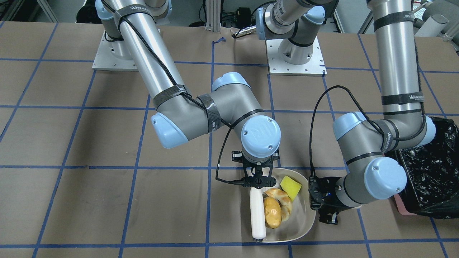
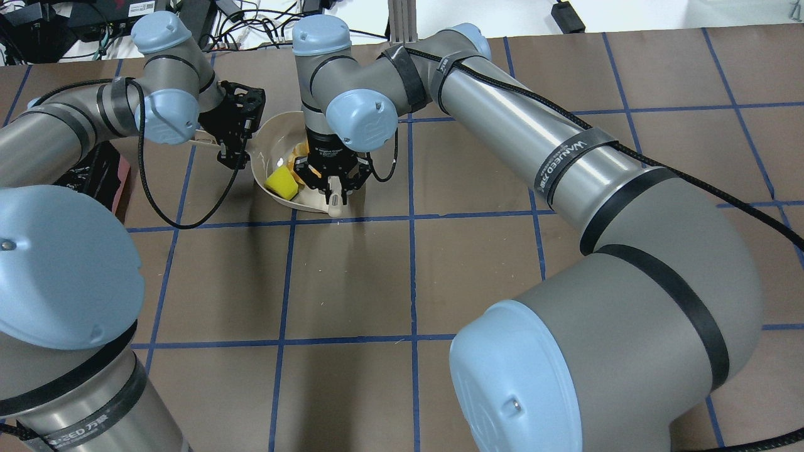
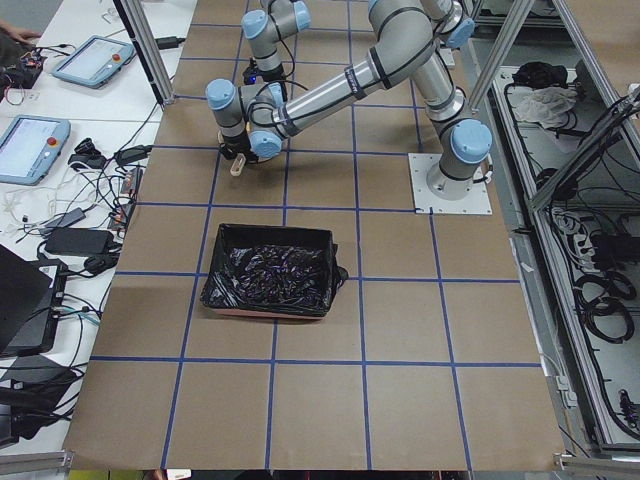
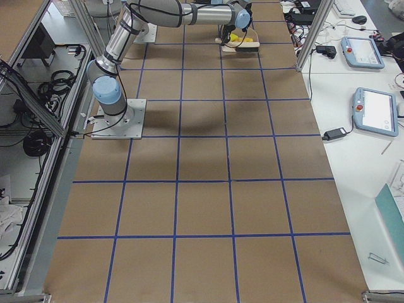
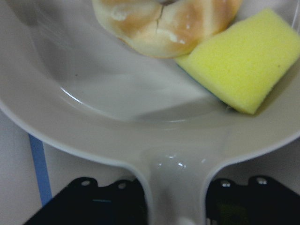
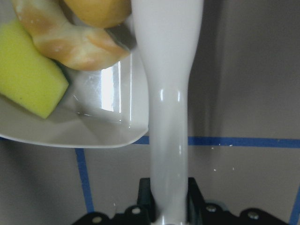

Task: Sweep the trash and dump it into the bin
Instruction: 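Sweep the bread roll with the brush into the dustpan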

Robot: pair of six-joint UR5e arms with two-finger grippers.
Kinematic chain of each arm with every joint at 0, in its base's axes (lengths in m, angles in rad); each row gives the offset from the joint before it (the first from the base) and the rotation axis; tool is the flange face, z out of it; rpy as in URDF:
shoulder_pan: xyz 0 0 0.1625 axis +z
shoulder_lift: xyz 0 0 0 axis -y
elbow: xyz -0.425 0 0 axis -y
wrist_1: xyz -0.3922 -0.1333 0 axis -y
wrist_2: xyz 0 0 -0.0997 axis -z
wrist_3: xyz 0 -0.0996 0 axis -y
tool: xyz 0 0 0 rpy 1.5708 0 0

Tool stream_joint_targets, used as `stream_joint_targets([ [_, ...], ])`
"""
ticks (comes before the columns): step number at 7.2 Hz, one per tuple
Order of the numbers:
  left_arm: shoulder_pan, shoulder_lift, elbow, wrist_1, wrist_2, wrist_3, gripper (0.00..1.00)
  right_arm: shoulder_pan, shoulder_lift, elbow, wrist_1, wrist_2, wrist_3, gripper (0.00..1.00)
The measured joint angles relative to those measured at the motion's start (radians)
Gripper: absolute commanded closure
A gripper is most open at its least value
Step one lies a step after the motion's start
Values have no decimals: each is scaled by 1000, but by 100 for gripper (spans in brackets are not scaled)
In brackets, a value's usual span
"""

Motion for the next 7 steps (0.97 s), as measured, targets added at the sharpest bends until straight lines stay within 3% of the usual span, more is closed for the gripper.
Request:
stream_joint_targets([
  [7,13,-3,0,-1,-54,12,100,29,4,1,-97,119,263,100],
])
